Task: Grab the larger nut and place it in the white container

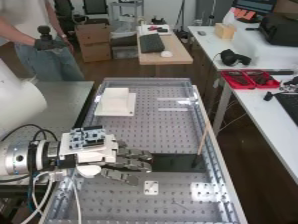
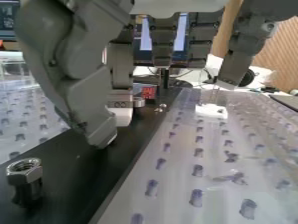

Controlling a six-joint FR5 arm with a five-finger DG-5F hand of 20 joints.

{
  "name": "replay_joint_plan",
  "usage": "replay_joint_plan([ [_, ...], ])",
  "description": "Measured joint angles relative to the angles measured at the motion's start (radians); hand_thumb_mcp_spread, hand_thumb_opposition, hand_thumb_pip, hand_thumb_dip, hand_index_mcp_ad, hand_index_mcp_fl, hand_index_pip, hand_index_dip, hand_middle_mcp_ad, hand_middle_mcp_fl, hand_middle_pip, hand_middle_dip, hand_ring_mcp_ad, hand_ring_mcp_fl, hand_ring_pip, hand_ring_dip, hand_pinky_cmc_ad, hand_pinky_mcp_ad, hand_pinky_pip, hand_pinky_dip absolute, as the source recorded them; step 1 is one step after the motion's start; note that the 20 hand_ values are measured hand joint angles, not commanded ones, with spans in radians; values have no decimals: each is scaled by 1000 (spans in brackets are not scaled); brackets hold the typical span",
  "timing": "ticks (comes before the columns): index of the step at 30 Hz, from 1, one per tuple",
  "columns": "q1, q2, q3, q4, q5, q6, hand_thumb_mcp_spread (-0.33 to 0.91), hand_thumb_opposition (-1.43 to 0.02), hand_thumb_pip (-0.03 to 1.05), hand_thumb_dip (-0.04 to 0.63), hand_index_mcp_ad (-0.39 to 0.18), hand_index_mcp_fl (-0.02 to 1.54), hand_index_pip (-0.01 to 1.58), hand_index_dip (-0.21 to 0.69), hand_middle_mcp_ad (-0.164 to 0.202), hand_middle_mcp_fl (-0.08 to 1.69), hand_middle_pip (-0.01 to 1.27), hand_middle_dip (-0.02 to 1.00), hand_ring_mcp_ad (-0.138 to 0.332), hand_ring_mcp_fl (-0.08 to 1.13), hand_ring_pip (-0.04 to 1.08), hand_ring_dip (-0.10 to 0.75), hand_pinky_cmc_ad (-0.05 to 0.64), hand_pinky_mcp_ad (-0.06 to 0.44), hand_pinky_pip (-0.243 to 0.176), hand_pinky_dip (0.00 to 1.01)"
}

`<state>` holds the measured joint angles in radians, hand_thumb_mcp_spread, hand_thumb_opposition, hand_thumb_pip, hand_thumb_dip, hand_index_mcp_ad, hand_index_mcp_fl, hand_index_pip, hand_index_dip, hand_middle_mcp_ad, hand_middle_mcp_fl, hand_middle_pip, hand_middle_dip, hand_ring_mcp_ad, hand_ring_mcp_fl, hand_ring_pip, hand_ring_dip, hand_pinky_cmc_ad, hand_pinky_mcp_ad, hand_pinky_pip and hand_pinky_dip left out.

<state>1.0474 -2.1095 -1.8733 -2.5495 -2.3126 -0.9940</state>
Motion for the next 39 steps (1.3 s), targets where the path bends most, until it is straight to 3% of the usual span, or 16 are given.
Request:
replay_joint_plan([
  [8, 4, 1, -2, 4, 4, 10, 351, -948, 744, 206, -129, 312, 1504, 0, 77, 5, 138, 197, 161, 5, 194, 138, 367, 312, -89, 670],
  [10, 5, 7, -2, 8, 3, 19, 354, -974, 702, 202, -129, 339, 1501, 0, 77, 2, 138, 197, 161, 2, 194, 138, 367, 312, -89, 670],
  [12, 6, 14, -3, 15, 1, 28, 349, -962, 628, 169, -129, 485, 1504, 0, 80, 5, 138, 197, 152, 2, 194, 138, 358, 312, -89, 670],
  [26, 28, 73, -34, 87, -29, 105, 349, -965, 627, 173, -129, 492, 1508, 5, 84, 5, 138, 197, 157, 2, 194, 138, 354, 311, -89, 668],
  [34, 75, 164, -97, 140, -106, 207, 349, -965, 627, 173, -129, 492, 1508, 7, 79, 2, 138, 197, 159, 2, 194, 138, 354, 311, -89, 653],
  [39, 142, 223, -135, 161, -171, 279, 337, -965, 627, 173, -129, 492, 1510, 35, 82, 2, 138, 197, 161, 2, 192, 138, 353, 311, -93, 653],
])
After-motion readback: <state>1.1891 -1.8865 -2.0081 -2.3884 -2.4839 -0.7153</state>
